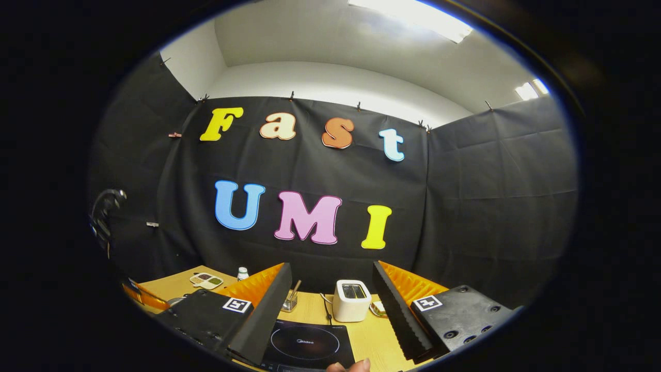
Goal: First push the handle of the pot to place it horizontally, then grasp the pot with both hands and set it on the induction cooktop.
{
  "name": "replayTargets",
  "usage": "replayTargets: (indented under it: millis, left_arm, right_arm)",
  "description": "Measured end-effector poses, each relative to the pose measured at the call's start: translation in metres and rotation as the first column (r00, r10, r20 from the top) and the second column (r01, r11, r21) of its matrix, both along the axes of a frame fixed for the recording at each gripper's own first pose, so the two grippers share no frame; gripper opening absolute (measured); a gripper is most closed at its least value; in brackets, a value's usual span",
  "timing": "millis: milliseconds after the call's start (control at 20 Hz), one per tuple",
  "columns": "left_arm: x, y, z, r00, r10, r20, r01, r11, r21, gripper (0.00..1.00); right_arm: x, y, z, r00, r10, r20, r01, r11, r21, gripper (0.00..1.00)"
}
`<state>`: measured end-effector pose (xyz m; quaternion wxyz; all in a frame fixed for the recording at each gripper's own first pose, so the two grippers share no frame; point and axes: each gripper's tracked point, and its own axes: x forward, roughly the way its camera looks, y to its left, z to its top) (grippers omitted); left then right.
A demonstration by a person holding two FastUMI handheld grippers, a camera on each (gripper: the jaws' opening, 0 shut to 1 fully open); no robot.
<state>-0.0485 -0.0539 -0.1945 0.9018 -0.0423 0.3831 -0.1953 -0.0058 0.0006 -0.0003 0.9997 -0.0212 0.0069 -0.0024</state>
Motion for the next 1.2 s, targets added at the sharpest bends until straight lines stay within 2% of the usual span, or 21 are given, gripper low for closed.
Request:
replayTargets:
  millis: [100,200,350,500,850,1100,1200]
  left_arm:
    - [-0.019,0.002,-0.038,0.989,-0.045,-0.143,0.051,0.998,0.043,0.05]
    - [-0.036,0.004,-0.074,0.958,-0.082,-0.273,0.108,0.991,0.084,0.05]
    - [-0.047,0.005,-0.111,0.923,-0.112,-0.367,0.167,0.978,0.123,0.06]
    - [-0.049,0.005,-0.133,0.902,-0.116,-0.416,0.192,0.970,0.146,0.05]
    - [-0.020,-0.002,-0.178,0.863,-0.118,-0.492,0.240,0.951,0.193,0.05]
    - [-0.001,-0.009,-0.191,0.862,-0.099,-0.496,0.235,0.947,0.220,0.05]
    - [0.006,-0.015,-0.190,0.874,-0.091,-0.476,0.217,0.952,0.217,0.05]
  right_arm:
    - [-0.001,-0.004,-0.002,1.000,-0.007,-0.005,0.007,1.000,-0.004,0.97]
    - [-0.001,-0.009,-0.001,1.000,-0.016,-0.005,0.016,1.000,-0.005,0.97]
    - [-0.003,-0.017,-0.005,0.999,-0.033,-0.012,0.033,0.999,-0.002,0.98]
    - [-0.004,-0.026,-0.008,0.998,-0.052,-0.024,0.052,0.999,-0.007,0.98]
    - [-0.009,-0.044,-0.016,0.995,-0.090,-0.049,0.089,0.996,-0.023,0.97]
    - [-0.009,-0.061,-0.020,0.990,-0.126,-0.068,0.125,0.992,-0.020,0.97]
    - [-0.008,-0.069,-0.021,0.987,-0.142,-0.070,0.141,0.990,-0.015,0.97]
